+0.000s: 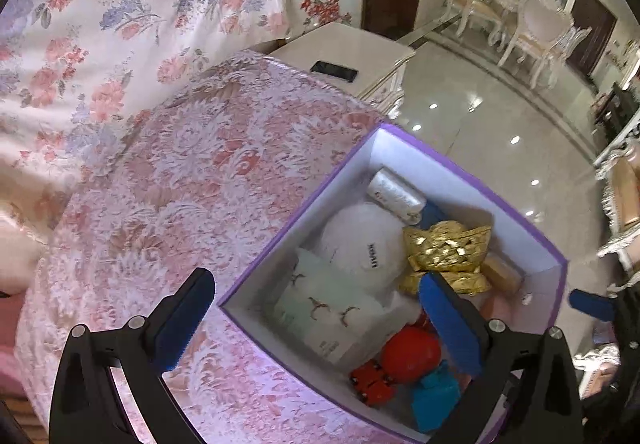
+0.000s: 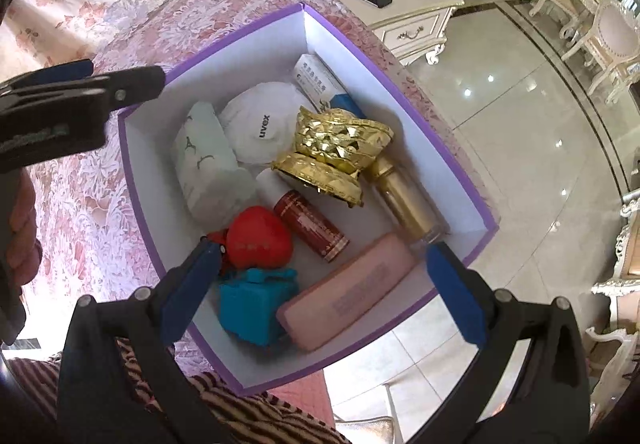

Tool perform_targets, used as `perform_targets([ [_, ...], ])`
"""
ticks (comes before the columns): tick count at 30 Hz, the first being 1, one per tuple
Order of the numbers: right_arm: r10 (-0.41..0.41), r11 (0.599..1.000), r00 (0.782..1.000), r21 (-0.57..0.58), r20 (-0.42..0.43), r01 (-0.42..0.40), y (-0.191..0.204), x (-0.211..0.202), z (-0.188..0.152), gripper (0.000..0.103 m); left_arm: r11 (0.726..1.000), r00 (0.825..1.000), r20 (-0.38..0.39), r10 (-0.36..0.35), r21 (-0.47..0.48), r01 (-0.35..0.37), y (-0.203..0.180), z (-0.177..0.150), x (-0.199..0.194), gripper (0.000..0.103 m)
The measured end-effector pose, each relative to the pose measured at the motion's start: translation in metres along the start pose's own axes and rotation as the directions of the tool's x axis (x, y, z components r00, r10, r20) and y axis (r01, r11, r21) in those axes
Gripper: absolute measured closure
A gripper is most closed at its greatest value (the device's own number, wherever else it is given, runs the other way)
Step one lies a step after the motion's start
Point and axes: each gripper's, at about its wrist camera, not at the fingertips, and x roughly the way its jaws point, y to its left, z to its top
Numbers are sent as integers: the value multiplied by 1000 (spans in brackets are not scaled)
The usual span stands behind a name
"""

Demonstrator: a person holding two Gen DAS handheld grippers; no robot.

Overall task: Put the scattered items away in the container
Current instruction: 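Withdraw both grippers up and away from the filled box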

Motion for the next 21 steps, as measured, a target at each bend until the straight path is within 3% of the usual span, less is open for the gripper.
perform_targets([
  [8,-23,1000,1000,4,-12,23,-1,-2,-9,0,999,995,-94,-32,14,33,-14,-11,11,0],
  [11,-33,999,999,2,-11,33,-2,-5,-12,0,996,988,-127,-91,-16,89,-15,-14,15,0],
  [17,-67,998,998,-5,-13,67,-6,-7,-17,0,968,955,-177,-240,-115,222,-16,-18,29,0],
  [21,-79,997,997,-8,-21,79,-8,-6,-20,0,970,967,-132,-218,-143,199,-16,-24,26,1],
])
